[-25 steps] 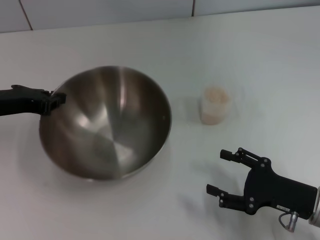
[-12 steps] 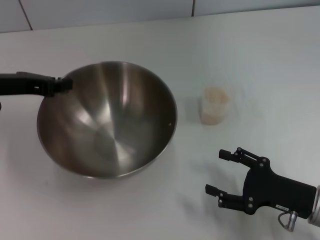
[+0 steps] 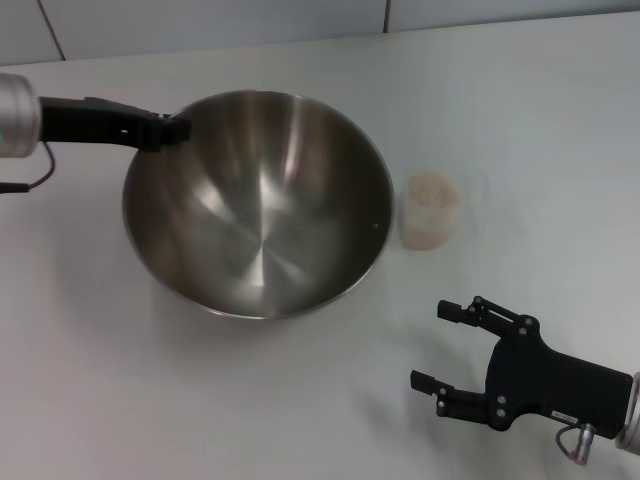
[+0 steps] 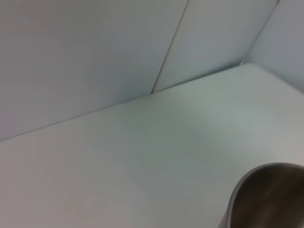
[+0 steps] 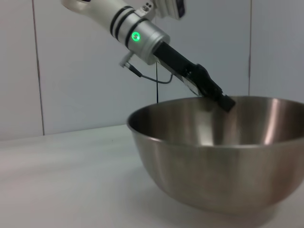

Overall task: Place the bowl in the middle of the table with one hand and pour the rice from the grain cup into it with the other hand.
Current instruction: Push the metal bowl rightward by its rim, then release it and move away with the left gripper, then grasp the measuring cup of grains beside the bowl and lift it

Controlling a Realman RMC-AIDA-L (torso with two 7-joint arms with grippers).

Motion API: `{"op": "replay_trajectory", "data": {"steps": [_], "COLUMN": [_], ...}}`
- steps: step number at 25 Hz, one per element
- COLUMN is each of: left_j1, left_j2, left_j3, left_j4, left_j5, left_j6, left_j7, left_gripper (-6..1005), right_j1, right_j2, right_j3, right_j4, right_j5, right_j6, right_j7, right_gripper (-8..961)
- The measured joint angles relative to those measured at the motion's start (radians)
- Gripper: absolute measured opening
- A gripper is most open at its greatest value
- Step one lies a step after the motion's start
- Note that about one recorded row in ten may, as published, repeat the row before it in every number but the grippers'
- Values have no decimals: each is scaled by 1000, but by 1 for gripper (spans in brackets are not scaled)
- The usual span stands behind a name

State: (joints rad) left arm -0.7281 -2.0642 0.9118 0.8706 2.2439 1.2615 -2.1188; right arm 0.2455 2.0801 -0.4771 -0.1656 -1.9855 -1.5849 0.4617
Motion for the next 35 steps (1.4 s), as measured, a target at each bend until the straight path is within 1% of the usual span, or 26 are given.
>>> {"op": "replay_trajectory", "data": {"steps": [2, 3, 4, 9, 13, 20, 23, 24, 25, 26, 28, 29, 30, 31, 32, 33, 34, 35], "left_j1": [0, -11, -37, -33, -29, -17, -6, 10, 10, 22, 68, 138, 138, 177, 232, 232, 353, 353], "left_j2": [0, -1, 1, 4, 1, -3, -2, 0, 0, 1, 1, -1, -1, -2, -3, -3, -2, -2], "left_j3": [0, 2, 5, 14, 19, 36, 35, 31, 31, 29, 29, 35, 35, 42, 56, 56, 86, 86], "left_j4": [0, -16, -74, -95, -103, -96, -65, -27, -27, 0, 77, 175, 175, 216, 259, 259, 312, 312], "left_j5": [0, 13, 21, 25, 50, 49, 38, 9, 9, -12, -64, -127, -127, -164, -213, -213, -323, -323], "left_j6": [0, -15, -68, -115, -132, -147, -125, -86, -86, -60, -2, 55, 55, 75, 96, 96, 125, 125], "left_j7": [0, 0, 10, 23, 54, 57, 74, 99, 99, 117, 165, 233, 233, 274, 331, 331, 457, 457], "left_gripper": [68, 74, 79, 107, 130, 169, 186, 192, 197, 203, 296, 343, 389, 436, 476, 515, 555, 595], "right_j1": [0, 1, 0, -1, 2, 3, 1, 0, 0, 0, 0, 0, 0, -3, -5, -5, -12, -12], "right_j2": [0, 0, 0, 0, 0, 0, 0, 0, 0, 0, 0, 0, 0, 0, 0, 0, 0, 0], "right_j3": [0, 1, 1, 2, 1, 2, 3, 4, 4, 5, 17, 46, 46, 93, 127, 127, 193, 193], "right_j4": [0, 0, 0, 0, 0, 0, 0, 0, 0, 0, 0, 2, 2, 7, 9, 9, 12, 12], "right_j5": [0, 0, 0, 0, 0, 0, 2, 6, 6, 7, 10, 11, 11, 11, 11, 11, 11, 11], "right_j6": [-2, -4, -4, -2, -1, 0, 0, 0, 0, 0, -4, -8, -8, -8, -9, -9, -7, -7], "right_j7": [0, 0, 0, 0, 0, 0, 0, 0, 0, 0, 0, 0, 0, 4, 4, 4, 4, 4], "right_gripper": [841, 841, 841, 841, 841, 840, 840, 840, 840, 840, 841, 841, 841, 841, 841, 840, 840, 840]}}
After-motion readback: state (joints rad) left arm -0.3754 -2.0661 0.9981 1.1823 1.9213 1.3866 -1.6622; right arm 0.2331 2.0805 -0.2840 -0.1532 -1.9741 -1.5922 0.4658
